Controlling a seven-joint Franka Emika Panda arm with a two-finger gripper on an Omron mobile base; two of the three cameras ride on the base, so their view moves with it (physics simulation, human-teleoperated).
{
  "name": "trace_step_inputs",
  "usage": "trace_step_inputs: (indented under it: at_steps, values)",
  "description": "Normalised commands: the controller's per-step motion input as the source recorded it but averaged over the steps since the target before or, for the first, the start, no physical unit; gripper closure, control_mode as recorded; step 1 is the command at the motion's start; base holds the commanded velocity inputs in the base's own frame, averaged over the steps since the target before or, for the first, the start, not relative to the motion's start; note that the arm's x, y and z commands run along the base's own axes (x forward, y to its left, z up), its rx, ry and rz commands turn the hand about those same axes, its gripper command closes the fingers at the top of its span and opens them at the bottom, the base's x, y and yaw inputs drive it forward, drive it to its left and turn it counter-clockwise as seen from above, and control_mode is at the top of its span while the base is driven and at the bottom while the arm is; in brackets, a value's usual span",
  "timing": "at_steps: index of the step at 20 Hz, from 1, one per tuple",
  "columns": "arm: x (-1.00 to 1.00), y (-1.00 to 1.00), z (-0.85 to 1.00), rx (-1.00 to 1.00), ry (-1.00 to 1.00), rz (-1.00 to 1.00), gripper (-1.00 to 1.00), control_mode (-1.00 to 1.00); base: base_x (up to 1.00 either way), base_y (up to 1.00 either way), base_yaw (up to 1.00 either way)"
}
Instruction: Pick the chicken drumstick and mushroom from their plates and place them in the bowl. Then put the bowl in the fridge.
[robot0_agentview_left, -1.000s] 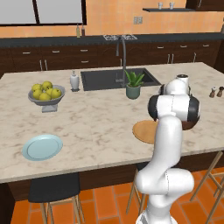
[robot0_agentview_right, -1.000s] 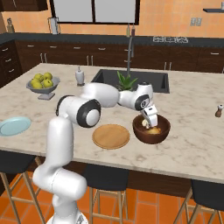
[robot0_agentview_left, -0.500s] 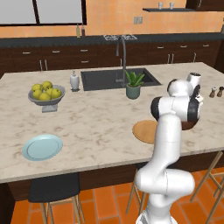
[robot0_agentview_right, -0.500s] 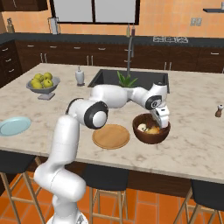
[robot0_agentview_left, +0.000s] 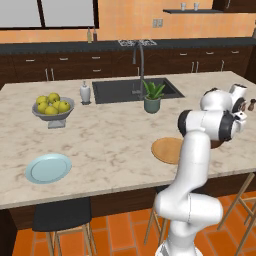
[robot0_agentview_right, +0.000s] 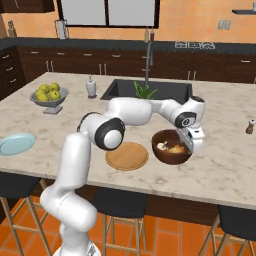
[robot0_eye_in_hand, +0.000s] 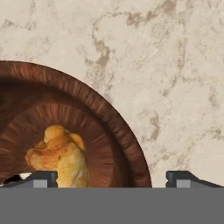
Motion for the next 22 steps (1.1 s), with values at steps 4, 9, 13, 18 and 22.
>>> trace_step_inputs:
  at_steps: [4, 9, 13, 18, 22]
  values:
    - [-0.18, 0.23, -0.08, -0.01, -0.07, 0.00, -1.00, -1.00, 0.00, 0.00, 0.00]
    - [-0.38, 0.14, -0.09, -0.04, -0.18, 0.00, -1.00, -1.00, 0.00, 0.00, 0.00]
    - [-0.10, 0.36, -0.12, -0.09, -0.07, 0.00, -1.00, -1.00, 0.00, 0.00, 0.00]
    - [0.00, 0.10, 0.00, -0.02, -0.05, 0.00, -1.00, -1.00, 0.00, 0.00, 0.00]
    - [0.00, 0.00, -0.18, 0.00, -0.09, 0.00, -1.00, -1.00, 0.00, 0.00, 0.00]
